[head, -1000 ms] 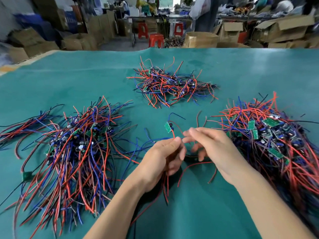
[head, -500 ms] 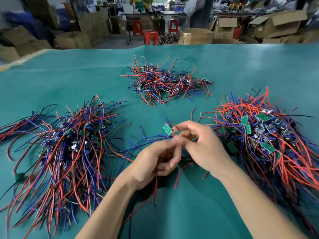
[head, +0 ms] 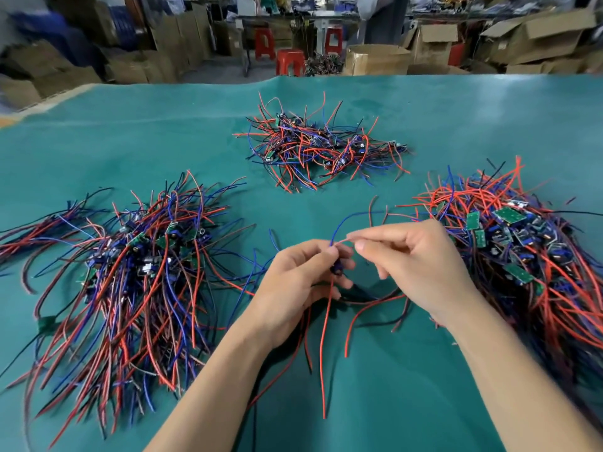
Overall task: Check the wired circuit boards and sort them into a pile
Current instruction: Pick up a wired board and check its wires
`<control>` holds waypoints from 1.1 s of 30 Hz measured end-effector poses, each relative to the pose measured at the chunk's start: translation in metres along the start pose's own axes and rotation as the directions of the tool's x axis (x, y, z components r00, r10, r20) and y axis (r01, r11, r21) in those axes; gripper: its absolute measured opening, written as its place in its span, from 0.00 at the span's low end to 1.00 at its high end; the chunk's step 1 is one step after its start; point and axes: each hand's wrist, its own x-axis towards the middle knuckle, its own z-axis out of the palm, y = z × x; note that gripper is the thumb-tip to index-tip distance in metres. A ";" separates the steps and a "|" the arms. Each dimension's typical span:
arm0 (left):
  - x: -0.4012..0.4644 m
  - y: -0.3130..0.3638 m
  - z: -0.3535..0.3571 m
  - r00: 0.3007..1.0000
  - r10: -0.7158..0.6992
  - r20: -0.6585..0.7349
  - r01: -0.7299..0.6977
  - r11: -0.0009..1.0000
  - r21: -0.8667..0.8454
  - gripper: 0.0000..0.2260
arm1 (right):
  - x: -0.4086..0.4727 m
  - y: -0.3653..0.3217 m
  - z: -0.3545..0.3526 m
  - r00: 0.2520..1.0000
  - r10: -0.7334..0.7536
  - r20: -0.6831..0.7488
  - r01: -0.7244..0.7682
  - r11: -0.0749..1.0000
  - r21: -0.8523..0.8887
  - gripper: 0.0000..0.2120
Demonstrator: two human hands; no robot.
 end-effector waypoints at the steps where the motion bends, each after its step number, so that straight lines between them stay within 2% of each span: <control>1: 0.000 -0.001 0.000 1.000 -0.004 0.014 0.004 1.000 0.001 0.10 | 0.000 0.000 0.000 0.998 0.006 -0.059 -0.005 1.000 0.023 0.07; 4: -0.001 -0.001 0.000 0.995 -0.008 0.096 0.010 1.000 -0.022 0.09 | 0.002 0.001 -0.003 0.966 0.049 -0.253 -0.029 0.996 0.084 0.07; 6: -0.002 0.000 0.001 0.988 -0.015 0.151 0.023 0.998 -0.052 0.09 | 0.003 0.003 -0.001 0.939 0.122 -0.322 -0.062 0.980 0.188 0.06; 7: -0.002 0.001 0.001 0.986 -0.016 0.164 0.028 0.997 -0.068 0.09 | 0.003 0.003 0.003 0.929 0.191 -0.316 -0.095 0.951 0.293 0.07; 9: -0.001 0.001 0.002 0.986 -0.013 0.167 0.033 0.993 -0.117 0.08 | 0.002 0.003 0.013 0.905 0.341 -0.254 -0.183 0.851 0.492 0.17; 11: 0.000 0.002 0.001 0.989 -0.009 0.148 0.032 0.988 -0.154 0.08 | 0.001 0.003 0.022 0.889 0.430 -0.156 -0.274 0.774 0.571 0.32; 12: 0.001 0.003 0.002 0.991 -0.009 0.135 0.031 0.987 -0.155 0.08 | -0.001 0.002 0.025 0.895 0.434 -0.098 -0.308 0.764 0.568 0.37; 13: 0.001 0.003 0.002 0.992 -0.013 0.124 0.031 0.988 -0.149 0.08 | -0.001 0.001 0.027 0.908 0.417 -0.039 -0.330 0.769 0.547 0.36; 14: 0.001 0.002 0.002 0.993 -0.017 0.117 0.034 0.989 -0.144 0.08 | -0.002 0.001 0.027 0.923 0.384 0.012 -0.337 0.793 0.507 0.31; 16: 0.000 0.002 0.003 0.993 -0.033 0.112 0.049 0.989 -0.143 0.08 | -0.003 0.001 0.025 0.943 0.321 0.085 -0.329 0.866 0.376 0.14; 18: 0.000 0.001 0.003 0.993 -0.038 0.112 0.054 0.988 -0.146 0.08 | -0.004 0.003 0.021 0.950 0.287 0.122 -0.311 0.888 0.338 0.07; 22: 0.000 -0.002 0.003 0.996 -0.050 0.069 0.057 0.993 -0.100 0.15 | -0.003 0.004 0.018 0.966 0.259 -0.011 -0.238 0.903 0.358 0.05; 24: 0.001 -0.003 0.003 0.998 -0.042 0.051 0.045 0.996 -0.072 0.12 | -0.002 0.006 0.019 0.971 0.236 -0.036 -0.209 0.914 0.347 0.04; 26: 0.001 -0.003 0.003 0.999 -0.027 0.039 0.030 0.998 -0.061 0.09 | -0.001 0.006 0.020 0.972 0.235 0.019 -0.226 0.900 0.372 0.05; 29: 0.001 -0.002 0.002 0.999 -0.021 0.024 0.022 0.999 -0.048 0.11 | 0.000 0.006 0.018 0.964 0.256 0.076 -0.265 0.880 0.395 0.10; 33: 0.001 -0.003 0.000 1.000 -0.012 0.004 0.012 1.000 -0.021 0.11 | 0.000 0.007 0.013 0.952 0.245 0.184 -0.305 0.822 0.482 0.08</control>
